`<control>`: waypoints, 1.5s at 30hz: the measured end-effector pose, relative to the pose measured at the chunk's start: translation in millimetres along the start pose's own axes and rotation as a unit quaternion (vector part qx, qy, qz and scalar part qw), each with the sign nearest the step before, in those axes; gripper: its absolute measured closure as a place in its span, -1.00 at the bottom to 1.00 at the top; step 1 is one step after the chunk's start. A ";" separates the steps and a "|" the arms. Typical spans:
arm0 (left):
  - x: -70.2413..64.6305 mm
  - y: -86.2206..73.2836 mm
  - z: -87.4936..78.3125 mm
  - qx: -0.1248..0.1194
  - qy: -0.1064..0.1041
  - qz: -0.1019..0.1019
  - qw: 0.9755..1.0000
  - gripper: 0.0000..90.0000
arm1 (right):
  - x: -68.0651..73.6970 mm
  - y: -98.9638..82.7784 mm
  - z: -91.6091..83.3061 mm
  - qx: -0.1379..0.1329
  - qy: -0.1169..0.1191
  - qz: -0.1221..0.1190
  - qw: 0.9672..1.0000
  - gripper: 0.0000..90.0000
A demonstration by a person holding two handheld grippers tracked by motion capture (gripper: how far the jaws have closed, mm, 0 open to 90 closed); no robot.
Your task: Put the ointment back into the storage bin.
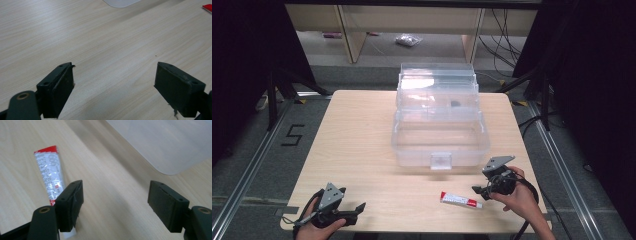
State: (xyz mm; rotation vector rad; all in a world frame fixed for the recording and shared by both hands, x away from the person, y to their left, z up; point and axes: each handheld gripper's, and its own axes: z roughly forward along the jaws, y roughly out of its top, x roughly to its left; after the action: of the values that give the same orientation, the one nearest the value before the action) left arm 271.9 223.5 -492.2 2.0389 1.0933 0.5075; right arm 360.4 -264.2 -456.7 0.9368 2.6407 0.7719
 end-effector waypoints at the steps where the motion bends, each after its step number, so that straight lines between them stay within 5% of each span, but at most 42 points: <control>1: 0.2 -0.2 0.0 0.001 0.000 0.001 1.000 -0.66 | 4.0 1.2 0.7 0.000 -0.003 0.013 1.000 -0.32; 2: 0.2 -0.2 0.0 0.001 0.000 0.001 1.000 -0.66 | 4.0 1.2 0.7 0.000 -0.003 0.013 1.000 -0.32; 3: -0.2 0.1 -0.1 -0.001 0.001 -0.001 1.000 -0.66 | 2.2 3.6 -1.5 0.005 -0.007 -0.012 1.000 -0.31; 6: 0.2 -0.1 0.2 0.000 0.000 0.000 1.000 -0.66 | 4.1 5.8 -2.5 0.007 0.000 -0.009 1.000 -0.30; 10: -0.2 0.2 0.1 -0.001 0.000 -0.001 1.000 -0.66 | 6.0 11.1 -1.9 0.006 0.008 -0.048 0.999 -0.27; 12: -0.1 -0.2 0.6 -0.002 -0.002 -0.003 1.000 -0.66 | 11.8 13.3 -4.6 0.021 0.009 -0.034 0.999 -0.27; 13: -1.2 0.1 0.6 -0.006 0.002 -0.007 1.000 -0.66 | 11.0 15.8 -2.8 0.021 0.010 -0.056 0.998 -0.27; 18: -0.5 0.0 0.3 -0.002 0.000 -0.003 1.000 -0.66 | 17.9 21.7 -1.1 0.028 0.020 -0.079 0.996 -0.20; 27: -0.5 0.0 0.4 -0.002 0.004 -0.002 1.000 -0.66 | 36.4 34.6 7.2 0.086 0.051 -0.132 0.986 0.01; 32: -0.6 0.1 0.3 -0.003 0.004 -0.003 1.000 -0.66 | 44.5 37.0 13.3 0.118 0.064 -0.164 0.977 0.09; 45: -0.6 0.0 -0.2 -0.001 0.002 -0.002 1.000 -0.66 | 49.4 35.8 24.6 0.172 0.070 -0.173 0.967 0.29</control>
State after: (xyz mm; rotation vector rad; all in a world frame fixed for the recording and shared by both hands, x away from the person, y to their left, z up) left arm 271.5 223.1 -492.1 2.0338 1.0974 0.5105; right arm 350.3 -199.3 -459.6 0.4741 3.0070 0.3137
